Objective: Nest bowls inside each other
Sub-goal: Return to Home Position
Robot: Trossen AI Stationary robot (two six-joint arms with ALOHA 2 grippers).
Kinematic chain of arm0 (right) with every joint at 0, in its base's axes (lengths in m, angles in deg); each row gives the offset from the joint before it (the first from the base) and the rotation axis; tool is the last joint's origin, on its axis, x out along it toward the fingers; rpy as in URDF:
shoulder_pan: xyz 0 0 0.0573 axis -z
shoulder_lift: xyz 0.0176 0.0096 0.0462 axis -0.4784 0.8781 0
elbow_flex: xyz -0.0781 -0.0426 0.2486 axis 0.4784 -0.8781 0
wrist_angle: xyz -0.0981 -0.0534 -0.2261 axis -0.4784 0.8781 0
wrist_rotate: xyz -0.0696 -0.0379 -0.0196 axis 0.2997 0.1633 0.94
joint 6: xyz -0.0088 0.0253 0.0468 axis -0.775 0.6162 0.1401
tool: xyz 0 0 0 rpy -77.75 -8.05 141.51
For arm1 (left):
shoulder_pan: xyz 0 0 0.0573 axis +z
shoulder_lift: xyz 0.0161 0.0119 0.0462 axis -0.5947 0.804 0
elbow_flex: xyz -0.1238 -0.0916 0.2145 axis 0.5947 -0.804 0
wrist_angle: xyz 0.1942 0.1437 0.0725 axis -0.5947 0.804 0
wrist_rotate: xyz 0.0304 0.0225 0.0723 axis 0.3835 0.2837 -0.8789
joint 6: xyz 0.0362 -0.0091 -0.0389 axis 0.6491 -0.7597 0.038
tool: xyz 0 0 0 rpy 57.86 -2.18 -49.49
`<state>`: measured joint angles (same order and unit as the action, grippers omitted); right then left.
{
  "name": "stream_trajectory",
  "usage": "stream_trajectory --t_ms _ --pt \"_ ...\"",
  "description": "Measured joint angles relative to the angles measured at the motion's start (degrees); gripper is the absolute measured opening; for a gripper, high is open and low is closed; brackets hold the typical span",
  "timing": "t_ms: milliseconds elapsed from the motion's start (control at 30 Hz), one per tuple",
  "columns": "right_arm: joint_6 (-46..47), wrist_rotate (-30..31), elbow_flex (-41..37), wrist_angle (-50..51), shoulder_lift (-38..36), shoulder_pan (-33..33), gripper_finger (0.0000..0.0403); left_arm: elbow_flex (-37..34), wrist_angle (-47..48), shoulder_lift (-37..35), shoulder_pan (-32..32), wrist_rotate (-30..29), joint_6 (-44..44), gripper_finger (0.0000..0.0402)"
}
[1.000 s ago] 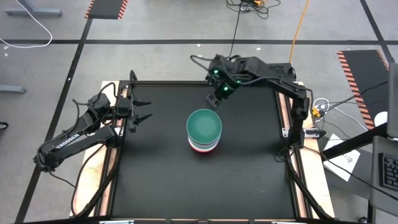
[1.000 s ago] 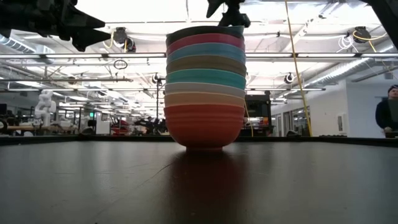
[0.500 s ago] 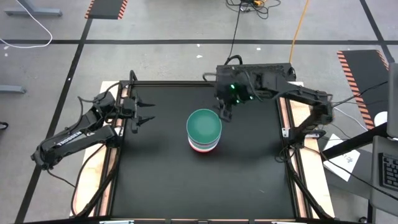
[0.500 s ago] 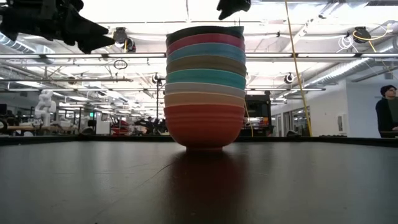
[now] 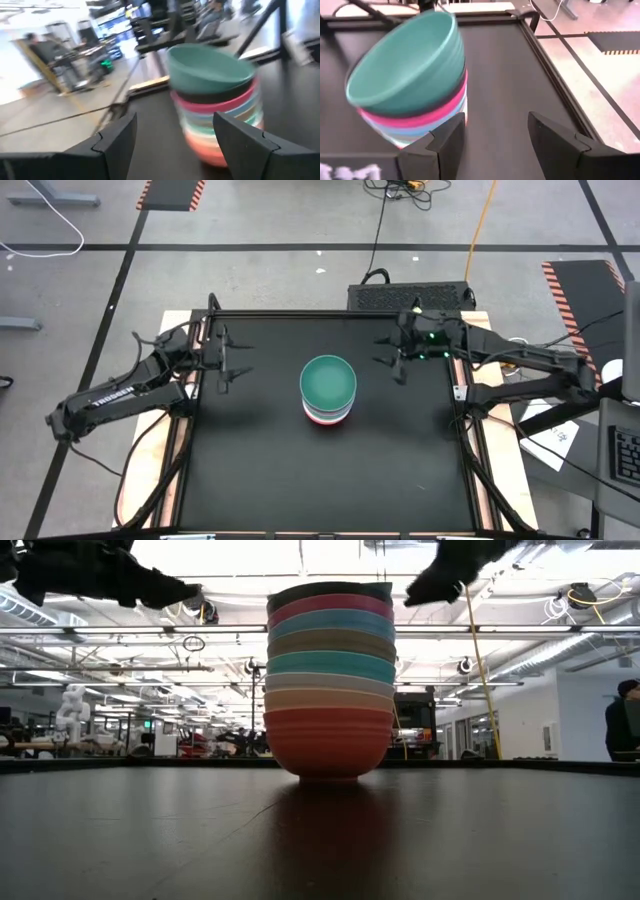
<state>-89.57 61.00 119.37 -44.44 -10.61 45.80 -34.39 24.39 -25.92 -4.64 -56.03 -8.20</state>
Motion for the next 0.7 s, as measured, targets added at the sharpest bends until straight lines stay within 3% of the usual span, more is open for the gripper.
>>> stream_trajectory --t_ms 100,200,467,700 --pt "-1.3 0.0 -5.7 -1.6 -4.0 0.1 0.0210 0.0 2.4 0.0 -1.5 -7.8 3.6 0.0266" --pt "-1.0 -0.5 -13.4 -7.0 -8.1 2.1 0.0210 0.0 3.9 0.1 -2.7 -11.5 6.2 0.0266" --pt "-1.5 -10.9 -27.7 -17.9 -18.9 11.1 0.0210 0.0 4.0 0.0 -4.0 -11.9 7.0 0.0266" --pt "-1.0 -19.6 -35.5 -20.9 -27.3 16.8 0.0210 0.0 3.9 -0.3 -3.9 -11.5 6.9 0.0266"
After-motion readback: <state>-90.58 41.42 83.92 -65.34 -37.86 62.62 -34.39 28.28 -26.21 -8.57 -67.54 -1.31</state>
